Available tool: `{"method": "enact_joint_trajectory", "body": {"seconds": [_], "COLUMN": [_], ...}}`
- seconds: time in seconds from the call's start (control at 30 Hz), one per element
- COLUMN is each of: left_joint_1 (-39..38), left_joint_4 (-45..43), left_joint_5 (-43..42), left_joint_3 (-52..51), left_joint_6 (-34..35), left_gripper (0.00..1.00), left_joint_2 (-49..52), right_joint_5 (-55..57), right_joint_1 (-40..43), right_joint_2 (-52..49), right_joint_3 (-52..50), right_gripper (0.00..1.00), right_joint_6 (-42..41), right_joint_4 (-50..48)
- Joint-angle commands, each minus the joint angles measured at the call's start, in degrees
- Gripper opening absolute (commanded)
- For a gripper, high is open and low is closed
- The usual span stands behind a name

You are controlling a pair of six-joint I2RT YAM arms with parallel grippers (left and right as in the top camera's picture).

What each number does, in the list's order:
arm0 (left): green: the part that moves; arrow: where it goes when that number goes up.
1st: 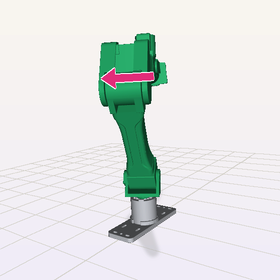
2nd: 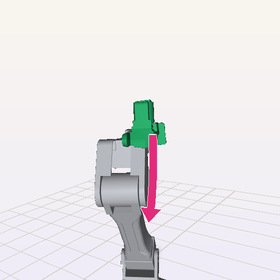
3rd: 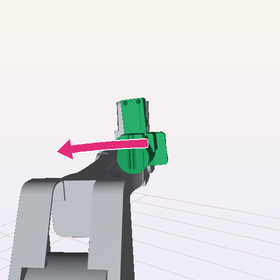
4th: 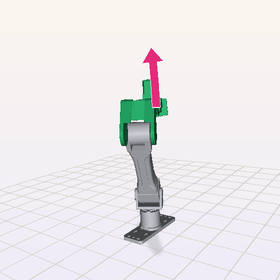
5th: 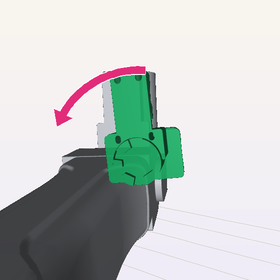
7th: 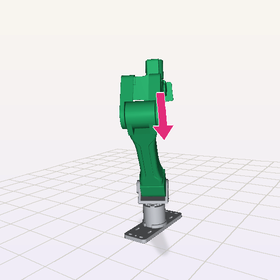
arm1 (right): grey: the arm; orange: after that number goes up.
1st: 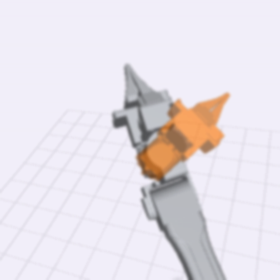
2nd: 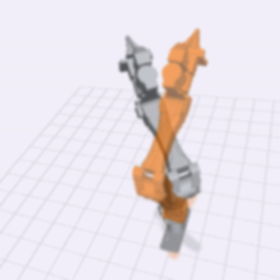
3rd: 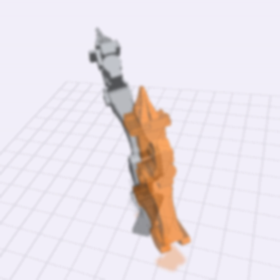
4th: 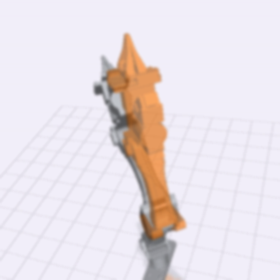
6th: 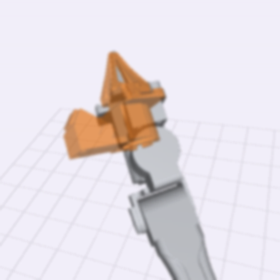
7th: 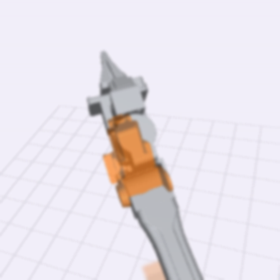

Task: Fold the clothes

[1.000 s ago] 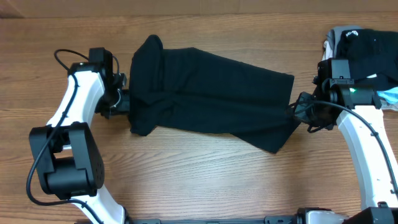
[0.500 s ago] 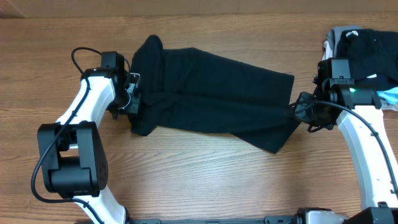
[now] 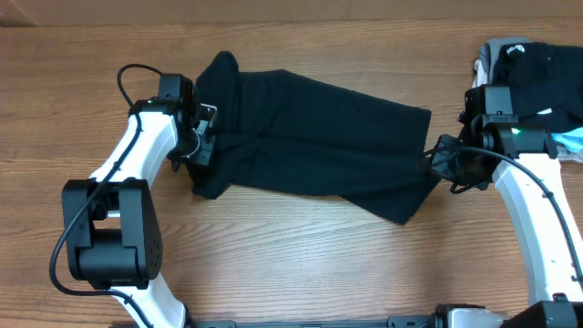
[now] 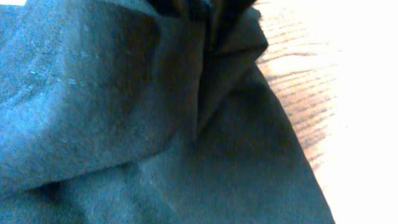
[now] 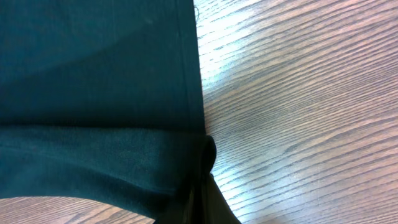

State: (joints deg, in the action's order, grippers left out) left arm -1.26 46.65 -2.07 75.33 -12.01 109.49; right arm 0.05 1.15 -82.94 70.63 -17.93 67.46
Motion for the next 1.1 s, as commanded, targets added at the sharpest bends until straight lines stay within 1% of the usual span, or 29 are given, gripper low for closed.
{"method": "enact_joint_trajectory", "body": {"seconds": [0.0,0.07,0.2,0.37,0.5,0.63,0.87,1.07], "left_joint_1": [0.2,0.2,0.2,0.7,1.9,3.9,7.5,12.9], "left_joint_4": [-1.0,-1.4,-1.0,4.8,12.0,18.8,25.4,32.3], "left_joint_5": [2.2,4.0,4.4,5.7,5.6,5.4,5.7,5.7], "left_joint_3": [-0.5,-0.4,1.5,9.4,20.4,33.7,56.2,77.9], "left_joint_6": [3.1,5.0,6.7,9.0,10.6,12.3,12.2,12.1], "left_gripper": [0.04,0.04,0.04,0.04,0.04,0.04,0.04,0.04], "left_joint_2": [-1.4,-1.4,-1.4,-1.4,-1.4,-1.5,-1.6,-1.6], "right_joint_5": [0.7,0.7,0.7,-0.1,-1.7,-1.6,-1.6,-1.7], "right_joint_1": [0.5,0.5,0.5,0.5,0.5,0.5,0.9,1.4], "right_joint_2": [-0.2,-0.2,-0.2,-0.2,-0.1,-0.1,-0.1,-0.1], "right_joint_3": [1.0,1.0,1.0,2.2,7.6,16.0,31.6,46.1], "right_gripper": [0.04,0.04,0.04,0.04,0.04,0.04,0.04,0.04], "right_joint_6": [0.4,0.4,0.4,0.4,0.6,1.9,4.6,4.8], "right_joint_4": [-0.3,-0.3,-0.3,-1.3,-1.1,0.3,0.8,1.4]}}
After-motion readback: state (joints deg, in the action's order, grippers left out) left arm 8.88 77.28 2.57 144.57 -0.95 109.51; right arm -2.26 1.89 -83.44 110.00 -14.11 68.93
